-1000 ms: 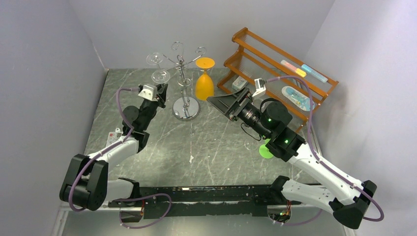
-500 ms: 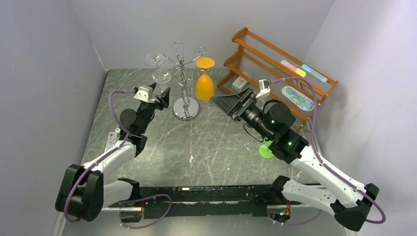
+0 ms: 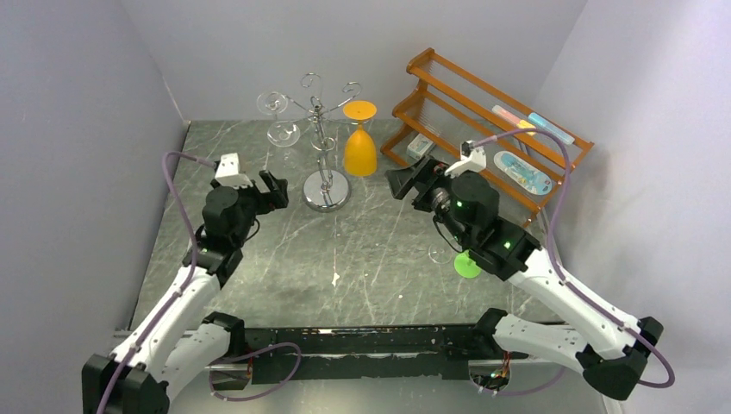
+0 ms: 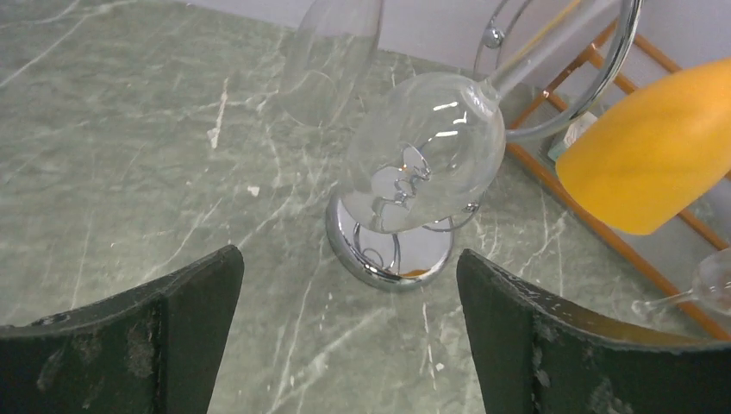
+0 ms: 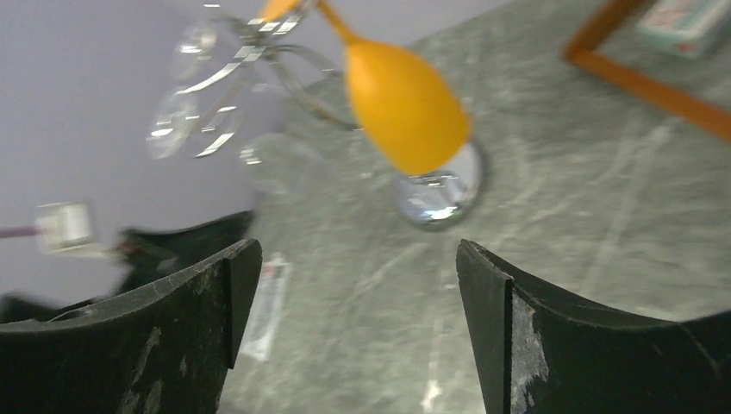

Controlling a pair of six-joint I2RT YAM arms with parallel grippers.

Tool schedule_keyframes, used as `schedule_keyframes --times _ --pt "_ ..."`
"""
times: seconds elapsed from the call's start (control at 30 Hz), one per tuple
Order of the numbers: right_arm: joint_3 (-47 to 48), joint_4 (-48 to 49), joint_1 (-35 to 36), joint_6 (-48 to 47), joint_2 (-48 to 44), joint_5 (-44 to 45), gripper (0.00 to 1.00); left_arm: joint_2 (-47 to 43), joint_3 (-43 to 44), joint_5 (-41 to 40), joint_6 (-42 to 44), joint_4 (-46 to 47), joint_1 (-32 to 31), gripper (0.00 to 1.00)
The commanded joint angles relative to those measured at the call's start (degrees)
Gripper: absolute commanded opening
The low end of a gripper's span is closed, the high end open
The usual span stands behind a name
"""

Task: Place the wine glass upside down on the wine glass rack

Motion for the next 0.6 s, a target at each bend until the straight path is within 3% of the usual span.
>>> schedule_keyframes --times 0.0,0.23,0.33,0.57 --pt "4.95 -13.37 -0.3 -7.0 5.55 15.16 0.87 -5.41 8.2 -5.17 -7.97 -22.15 0.42 0.96" --pt "10.31 -25.39 -3.98 -7.37 9.75 23.7 0.84 -14.9 8.61 -1.51 -9.43 -25.6 0.42 0.97" --pt "11.65 -31.22 -4.46 -6.36 10.83 27.88 0.77 -16.24 9.66 -1.57 -8.8 -27.92 0.42 0.97" --pt "6.63 -35.09 -4.55 -3.4 11.39 26.83 0.7 -19.58 10.21 -2.07 -7.58 -27.64 0.42 0.91"
